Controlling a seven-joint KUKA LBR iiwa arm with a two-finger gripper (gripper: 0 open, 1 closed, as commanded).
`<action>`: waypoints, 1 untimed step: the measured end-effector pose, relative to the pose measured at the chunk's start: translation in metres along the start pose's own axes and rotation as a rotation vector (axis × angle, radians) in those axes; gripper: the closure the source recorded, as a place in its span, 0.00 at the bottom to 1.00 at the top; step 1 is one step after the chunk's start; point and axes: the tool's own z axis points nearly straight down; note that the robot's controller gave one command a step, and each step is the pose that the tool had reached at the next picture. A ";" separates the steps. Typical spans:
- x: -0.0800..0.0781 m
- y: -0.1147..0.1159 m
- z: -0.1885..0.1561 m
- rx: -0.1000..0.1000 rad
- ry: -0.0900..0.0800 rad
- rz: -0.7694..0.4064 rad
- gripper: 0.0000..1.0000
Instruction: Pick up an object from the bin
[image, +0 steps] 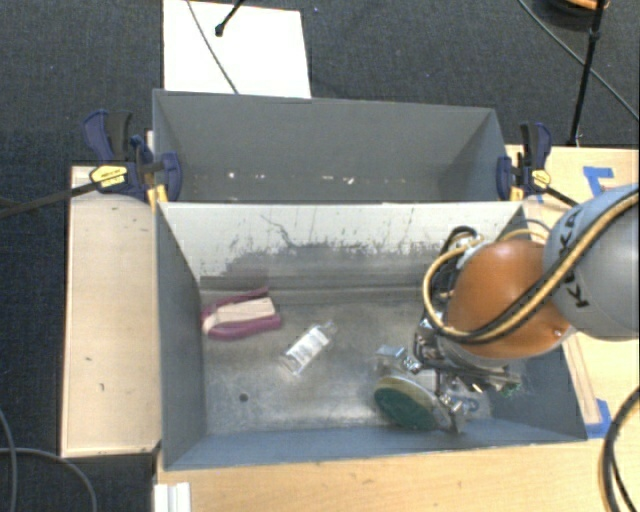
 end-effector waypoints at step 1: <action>-0.011 0.010 0.002 -0.002 -0.002 0.017 0.00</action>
Offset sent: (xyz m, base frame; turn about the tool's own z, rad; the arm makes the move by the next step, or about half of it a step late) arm -0.0017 0.0149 -0.0037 0.0200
